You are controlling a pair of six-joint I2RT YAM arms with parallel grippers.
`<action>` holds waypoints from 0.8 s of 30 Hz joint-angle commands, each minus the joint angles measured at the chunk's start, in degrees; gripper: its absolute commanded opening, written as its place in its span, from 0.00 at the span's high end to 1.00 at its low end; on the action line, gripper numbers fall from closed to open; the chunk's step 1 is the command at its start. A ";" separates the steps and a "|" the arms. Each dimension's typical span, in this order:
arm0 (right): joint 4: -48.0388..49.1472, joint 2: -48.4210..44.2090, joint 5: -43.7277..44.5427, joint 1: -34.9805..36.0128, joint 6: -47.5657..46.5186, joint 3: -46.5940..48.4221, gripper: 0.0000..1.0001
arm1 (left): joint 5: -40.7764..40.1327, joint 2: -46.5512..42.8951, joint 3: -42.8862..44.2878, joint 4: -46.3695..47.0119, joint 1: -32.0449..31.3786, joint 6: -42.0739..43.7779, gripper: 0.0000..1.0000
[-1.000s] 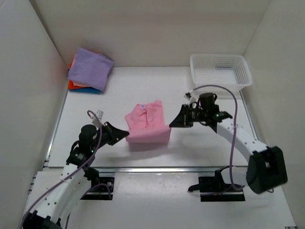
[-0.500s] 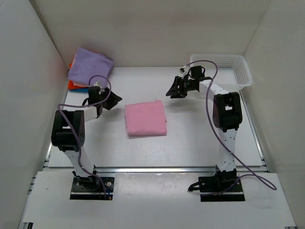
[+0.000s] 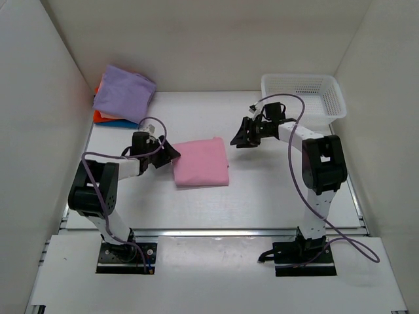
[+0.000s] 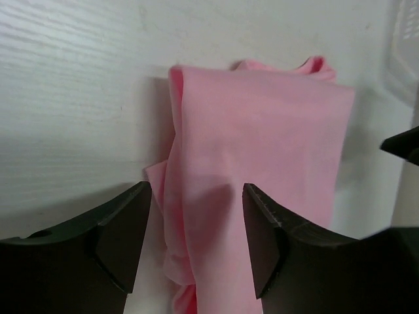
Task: Fold and stack the t-shirts
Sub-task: Put the neatly folded tshirt into the corner of the board with the left arm
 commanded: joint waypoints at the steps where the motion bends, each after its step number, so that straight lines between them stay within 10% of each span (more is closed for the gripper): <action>1: 4.82 -4.96 -0.10 0.71 0.81 -2.70 0.58 | -2.49 1.82 6.17 -9.74 -3.40 5.34 0.30; 11: 8.69 -9.00 -2.64 -0.61 3.18 -7.27 0.61 | -10.49 14.21 22.89 -32.27 -9.65 13.17 0.39; 15: 9.13 -10.50 -4.13 -2.10 3.61 -7.02 0.62 | -7.07 18.17 25.01 -37.21 -10.53 16.16 1.00; 24: 8.69 -14.53 -5.46 -4.21 2.74 -8.42 0.65 | -22.88 21.95 54.14 -47.93 -7.38 29.17 1.00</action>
